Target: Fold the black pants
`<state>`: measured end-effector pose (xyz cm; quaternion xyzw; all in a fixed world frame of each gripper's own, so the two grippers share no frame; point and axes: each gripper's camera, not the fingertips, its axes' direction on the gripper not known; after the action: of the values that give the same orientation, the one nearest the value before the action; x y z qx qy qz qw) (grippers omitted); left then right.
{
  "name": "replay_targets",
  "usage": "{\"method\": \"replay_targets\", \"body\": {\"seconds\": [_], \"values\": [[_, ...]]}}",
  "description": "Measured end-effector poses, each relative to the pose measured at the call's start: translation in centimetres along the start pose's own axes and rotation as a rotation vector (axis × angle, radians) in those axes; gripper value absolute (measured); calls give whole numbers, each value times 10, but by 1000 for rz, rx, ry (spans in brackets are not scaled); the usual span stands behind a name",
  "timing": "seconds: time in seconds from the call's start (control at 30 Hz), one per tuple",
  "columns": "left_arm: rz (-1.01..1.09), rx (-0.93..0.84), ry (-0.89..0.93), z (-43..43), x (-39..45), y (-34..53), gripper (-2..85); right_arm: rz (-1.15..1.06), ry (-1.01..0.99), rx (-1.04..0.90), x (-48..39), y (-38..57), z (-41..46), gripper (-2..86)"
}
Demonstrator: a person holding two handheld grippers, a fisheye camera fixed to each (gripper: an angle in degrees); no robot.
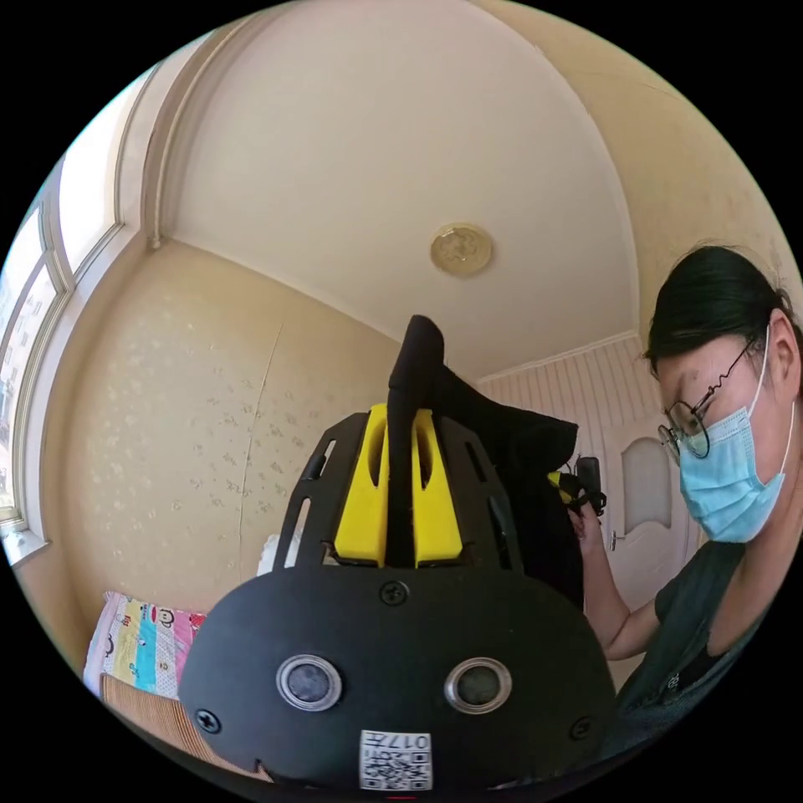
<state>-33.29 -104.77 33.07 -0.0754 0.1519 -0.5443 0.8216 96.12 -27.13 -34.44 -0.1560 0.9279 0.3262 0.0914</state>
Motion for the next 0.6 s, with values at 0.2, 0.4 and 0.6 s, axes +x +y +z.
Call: {"method": "replay_targets", "body": {"seconds": [0.2,0.4,0.6], "values": [[48,12,-32,-12,-25,-23,40,60,72,-48,32,-20,-34,20],[2,-66,-105,-1,-88,5,40,228,136,47,109,23,-51,21],[-12,-284,-257,123,-245,43,40,456,416,-113,333,11,5,21]]}}
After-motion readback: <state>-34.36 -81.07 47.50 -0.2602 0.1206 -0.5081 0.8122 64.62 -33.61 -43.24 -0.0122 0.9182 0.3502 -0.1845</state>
